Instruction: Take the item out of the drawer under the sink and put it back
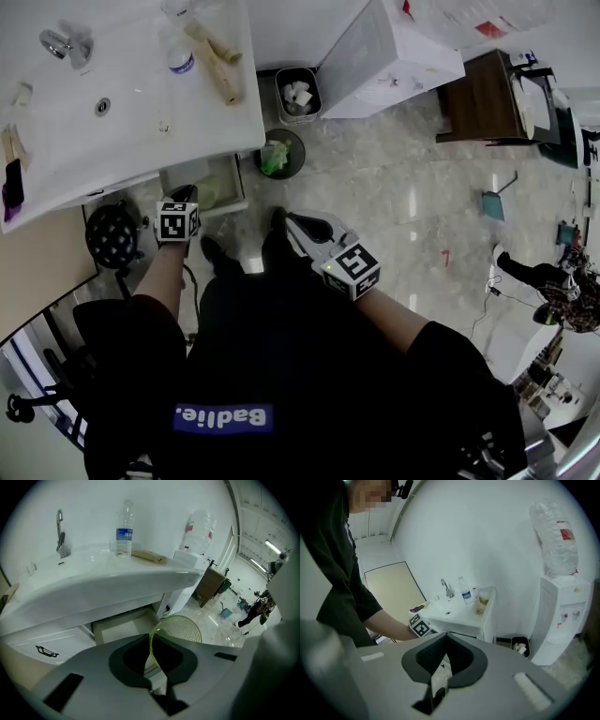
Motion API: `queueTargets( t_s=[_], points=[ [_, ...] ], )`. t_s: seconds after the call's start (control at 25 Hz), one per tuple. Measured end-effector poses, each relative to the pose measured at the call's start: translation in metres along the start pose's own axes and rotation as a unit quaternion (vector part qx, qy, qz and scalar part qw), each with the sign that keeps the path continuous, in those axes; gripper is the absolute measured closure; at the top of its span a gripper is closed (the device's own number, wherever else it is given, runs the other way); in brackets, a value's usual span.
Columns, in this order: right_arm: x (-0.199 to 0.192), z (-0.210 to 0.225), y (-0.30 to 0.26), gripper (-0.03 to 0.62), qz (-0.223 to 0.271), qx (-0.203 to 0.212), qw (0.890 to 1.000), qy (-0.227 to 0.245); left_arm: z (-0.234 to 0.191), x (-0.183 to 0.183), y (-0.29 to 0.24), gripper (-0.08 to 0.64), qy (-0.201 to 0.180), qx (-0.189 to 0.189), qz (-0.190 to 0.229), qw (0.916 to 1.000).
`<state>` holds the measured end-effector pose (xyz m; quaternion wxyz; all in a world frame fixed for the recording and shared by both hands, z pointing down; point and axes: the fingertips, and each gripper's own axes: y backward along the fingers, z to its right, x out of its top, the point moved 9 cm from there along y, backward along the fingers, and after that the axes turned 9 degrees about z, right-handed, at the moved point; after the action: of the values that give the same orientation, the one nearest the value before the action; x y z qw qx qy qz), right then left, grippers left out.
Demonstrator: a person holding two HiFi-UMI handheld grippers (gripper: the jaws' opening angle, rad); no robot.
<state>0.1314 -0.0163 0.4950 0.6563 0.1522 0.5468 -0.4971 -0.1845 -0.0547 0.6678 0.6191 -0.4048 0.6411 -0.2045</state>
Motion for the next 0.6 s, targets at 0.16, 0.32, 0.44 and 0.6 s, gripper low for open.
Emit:
queueTargets(
  t_s=[0.16,0.32,0.44,0.6],
  points=[
    [-0.006,0.005,0.007,0.591,-0.012,-0.004,1.000,-0.001,-0.005,-0.017,-0.026,0.537,-0.006,0.012,-0.039,0.9992],
    [-0.013,0.011,0.011,0.591,-0.027,-0.009,1.000,-0.010,-0.013,-0.029,-0.048,0.537,-0.001,0.025,-0.075,0.9969],
    [-0.020,0.015,0.014,0.591,-0.042,-0.008,0.999,-0.017,-0.017,-0.034,-0.062,0.538,-0.001,0.035,-0.097,0.9947],
    [-0.025,0.019,0.019,0.591,-0.055,-0.013,0.998,-0.022,-0.020,-0.040,-0.079,0.537,0.004,0.042,-0.110,0.9930]
  ],
)
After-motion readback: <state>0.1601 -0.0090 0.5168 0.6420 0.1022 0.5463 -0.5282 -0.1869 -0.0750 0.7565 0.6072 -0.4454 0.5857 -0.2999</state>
